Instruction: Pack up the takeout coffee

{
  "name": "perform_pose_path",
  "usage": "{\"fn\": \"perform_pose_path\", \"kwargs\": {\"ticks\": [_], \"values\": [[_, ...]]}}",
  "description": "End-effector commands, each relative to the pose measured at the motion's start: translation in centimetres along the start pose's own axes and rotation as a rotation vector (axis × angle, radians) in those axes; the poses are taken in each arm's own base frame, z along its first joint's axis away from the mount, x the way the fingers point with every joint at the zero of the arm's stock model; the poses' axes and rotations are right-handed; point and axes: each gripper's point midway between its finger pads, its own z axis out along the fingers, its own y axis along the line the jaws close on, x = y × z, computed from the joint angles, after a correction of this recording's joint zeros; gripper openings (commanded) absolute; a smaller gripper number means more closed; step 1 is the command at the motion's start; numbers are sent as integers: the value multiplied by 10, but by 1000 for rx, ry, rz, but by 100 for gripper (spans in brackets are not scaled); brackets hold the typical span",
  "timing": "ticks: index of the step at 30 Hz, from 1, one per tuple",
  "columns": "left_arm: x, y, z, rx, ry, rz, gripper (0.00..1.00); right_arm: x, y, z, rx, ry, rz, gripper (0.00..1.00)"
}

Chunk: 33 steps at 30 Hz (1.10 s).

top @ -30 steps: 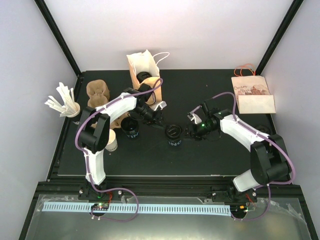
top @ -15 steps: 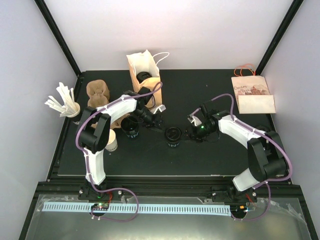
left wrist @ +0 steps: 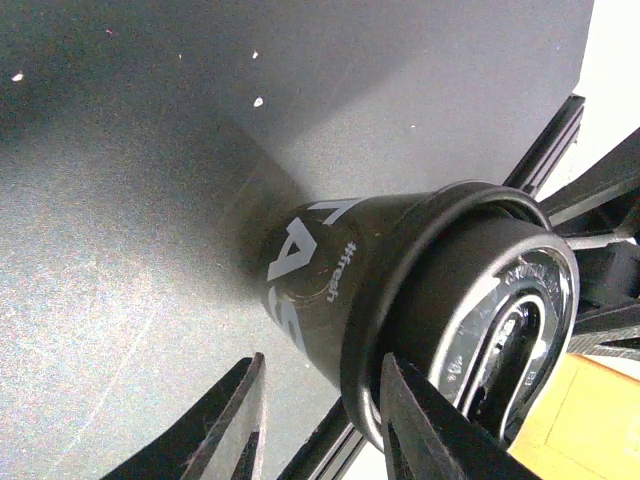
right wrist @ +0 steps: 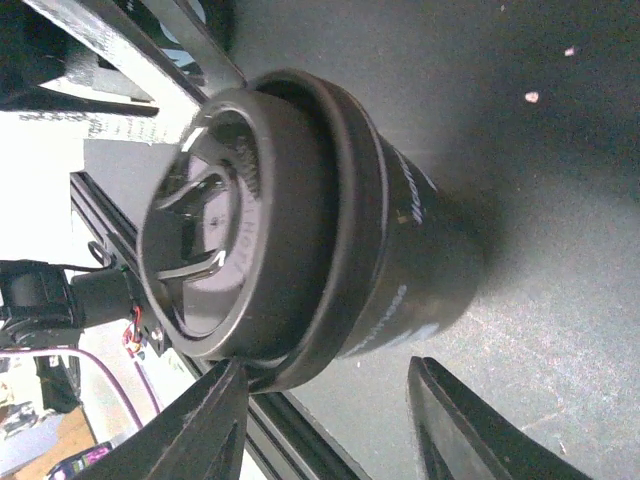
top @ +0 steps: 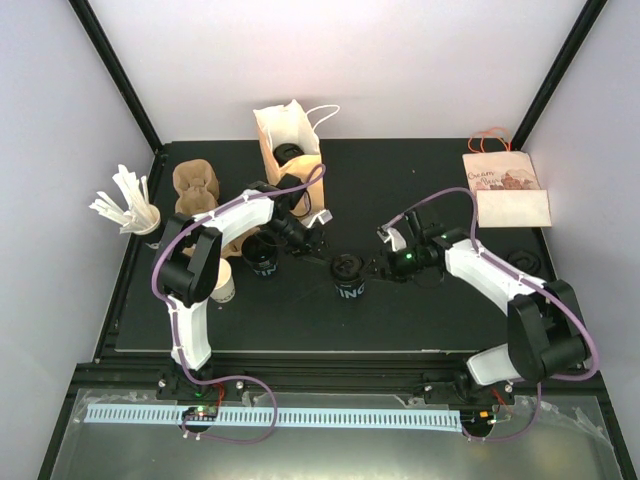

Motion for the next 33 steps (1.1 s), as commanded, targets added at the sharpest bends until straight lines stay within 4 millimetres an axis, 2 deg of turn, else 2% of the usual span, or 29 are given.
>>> {"fn": "perform_pose_path", "kwargs": {"ticks": [1,17,21,24,27,30,33], "values": [[-1,-7,2,22,3,22,34,-5,4,-5,7,-65,-73,46],[4,-16,-1,52,-5,27,35,17,-15,-1,53,-31,-56,43],[4,-13,-1,37,-8,22,35,10,-13,-3,61,-55,-52,49],[1,-16,-9,16,-45,34,37,-5,-7,-10,59,-95,-46,58],[-2,-21,-13,19,-87,41,51,-27,-4,-19,58,-141,-19,66],[-5,-24,-14,23,-131,36,65,-61,3,-33,83,-198,-11,69],[-7,-26,-18,9,-203,40,70,-96,5,-44,162,-229,-2,74]]}}
